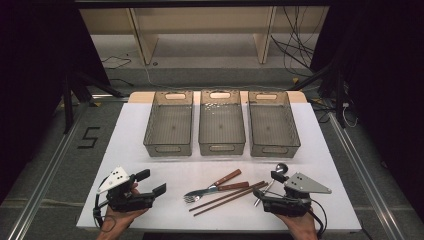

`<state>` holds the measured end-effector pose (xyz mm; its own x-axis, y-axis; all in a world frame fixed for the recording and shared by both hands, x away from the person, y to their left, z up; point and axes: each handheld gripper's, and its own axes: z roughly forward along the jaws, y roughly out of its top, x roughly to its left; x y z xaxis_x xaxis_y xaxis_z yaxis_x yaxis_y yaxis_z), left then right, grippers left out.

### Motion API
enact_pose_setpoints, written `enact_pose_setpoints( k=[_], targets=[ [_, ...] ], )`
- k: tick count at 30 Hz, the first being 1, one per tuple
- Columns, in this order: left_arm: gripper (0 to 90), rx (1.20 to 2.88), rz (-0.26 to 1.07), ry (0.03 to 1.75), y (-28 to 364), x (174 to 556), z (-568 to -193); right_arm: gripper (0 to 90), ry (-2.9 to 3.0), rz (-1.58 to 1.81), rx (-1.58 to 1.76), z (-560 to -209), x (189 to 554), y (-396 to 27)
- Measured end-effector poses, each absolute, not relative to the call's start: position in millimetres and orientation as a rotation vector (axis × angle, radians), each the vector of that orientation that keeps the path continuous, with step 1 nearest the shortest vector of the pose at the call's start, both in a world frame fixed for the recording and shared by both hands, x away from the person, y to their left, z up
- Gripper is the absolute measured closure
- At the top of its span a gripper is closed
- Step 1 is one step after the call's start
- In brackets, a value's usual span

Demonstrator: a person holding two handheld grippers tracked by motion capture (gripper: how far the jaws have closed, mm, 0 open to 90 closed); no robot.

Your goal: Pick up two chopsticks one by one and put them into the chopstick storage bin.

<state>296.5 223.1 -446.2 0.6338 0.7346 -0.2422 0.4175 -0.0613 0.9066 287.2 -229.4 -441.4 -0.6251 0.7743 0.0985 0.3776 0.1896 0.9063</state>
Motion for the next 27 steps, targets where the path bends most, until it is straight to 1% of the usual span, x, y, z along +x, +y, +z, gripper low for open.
enact_pose_setpoints(
  k=[13, 22, 26, 27],
  targets=[
    [16.0, 1.689, 0.337, 0.953, 223, 297, -446, 20.5, 2.191, 1.367, 1.017, -434, 293, -227],
    [16.0, 1.689, 0.338, 0.956, 223, 297, -446, 23.5, 2.394, 1.227, 0.846, -413, 305, -219],
    [16.0, 1.689, 0.337, 0.955, 223, 297, -446, 26.3, 2.478, 1.165, 0.772, -406, 309, -211],
    [16.0, 1.689, 0.338, 0.957, 223, 297, -447, 26.8, 2.532, 1.098, 0.723, -404, 312, -205]
  ],
)
